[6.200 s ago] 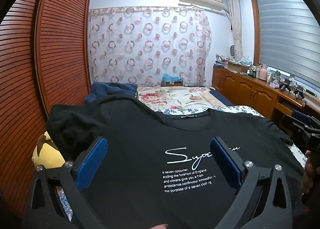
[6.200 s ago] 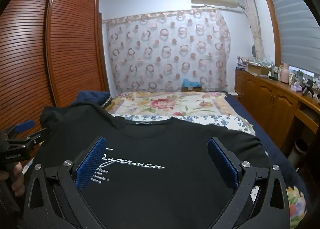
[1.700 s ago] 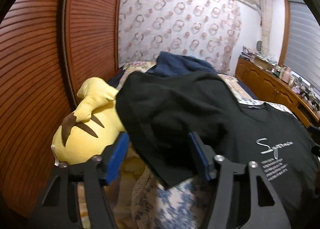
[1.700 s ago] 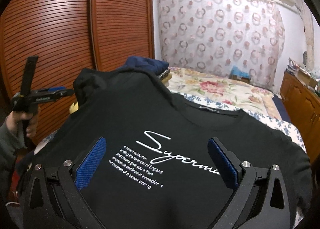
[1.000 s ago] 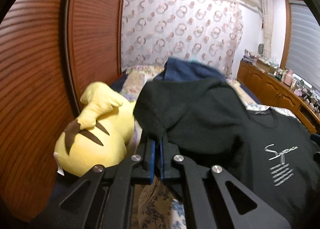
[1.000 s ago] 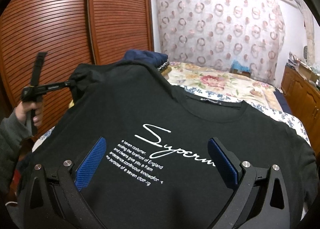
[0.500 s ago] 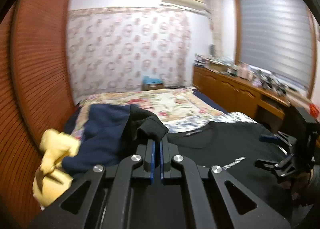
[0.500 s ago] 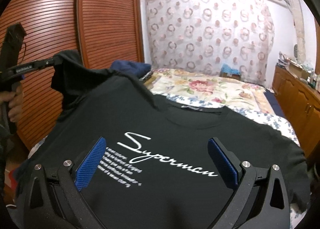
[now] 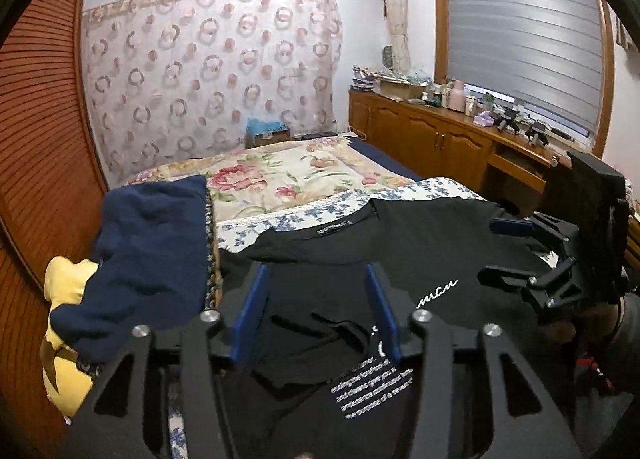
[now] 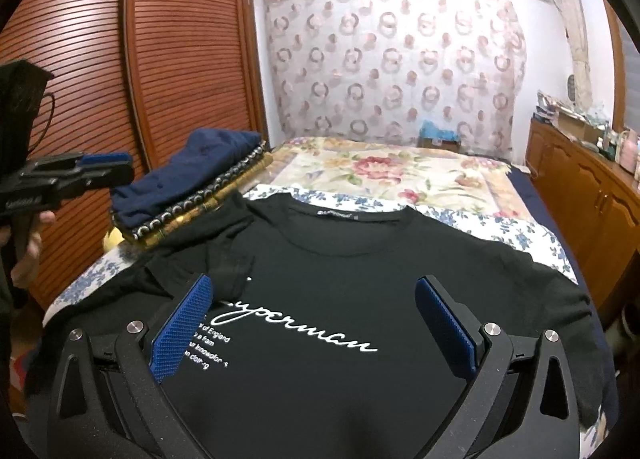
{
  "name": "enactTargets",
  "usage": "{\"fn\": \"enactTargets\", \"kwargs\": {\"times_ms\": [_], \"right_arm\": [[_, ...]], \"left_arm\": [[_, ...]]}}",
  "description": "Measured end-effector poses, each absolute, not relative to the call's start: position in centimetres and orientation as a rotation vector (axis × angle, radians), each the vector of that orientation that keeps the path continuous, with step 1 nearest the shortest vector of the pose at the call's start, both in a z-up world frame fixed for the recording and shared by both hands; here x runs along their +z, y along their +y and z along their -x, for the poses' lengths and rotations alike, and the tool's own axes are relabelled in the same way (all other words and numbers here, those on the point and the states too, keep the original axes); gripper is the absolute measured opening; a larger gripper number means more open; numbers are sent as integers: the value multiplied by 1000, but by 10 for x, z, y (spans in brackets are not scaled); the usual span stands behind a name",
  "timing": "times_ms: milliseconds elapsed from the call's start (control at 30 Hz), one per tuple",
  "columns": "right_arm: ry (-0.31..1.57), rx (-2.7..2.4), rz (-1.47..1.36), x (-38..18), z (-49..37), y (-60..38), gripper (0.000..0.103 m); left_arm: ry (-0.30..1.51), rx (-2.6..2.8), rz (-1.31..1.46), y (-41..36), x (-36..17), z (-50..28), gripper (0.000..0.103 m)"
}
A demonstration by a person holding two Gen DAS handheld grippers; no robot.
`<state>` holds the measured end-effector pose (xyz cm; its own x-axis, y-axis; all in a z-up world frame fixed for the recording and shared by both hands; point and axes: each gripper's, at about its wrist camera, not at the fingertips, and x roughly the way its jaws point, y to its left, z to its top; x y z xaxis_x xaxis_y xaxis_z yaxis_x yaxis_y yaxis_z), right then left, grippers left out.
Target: Fold small clothes
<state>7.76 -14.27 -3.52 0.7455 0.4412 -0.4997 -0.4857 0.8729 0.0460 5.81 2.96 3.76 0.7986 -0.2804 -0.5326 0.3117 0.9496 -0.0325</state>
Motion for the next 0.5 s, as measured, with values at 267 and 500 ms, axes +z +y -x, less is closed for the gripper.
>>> {"fn": "enactTargets", "kwargs": {"times_ms": [267, 500], "right_arm": [[628, 659, 106, -44, -108, -105, 63], [749, 777, 188, -69, -137, -42, 54]], "left_arm": [[556, -226, -12, 70, 23, -46, 55], [565, -158, 18, 91, -1, -34, 55]]}}
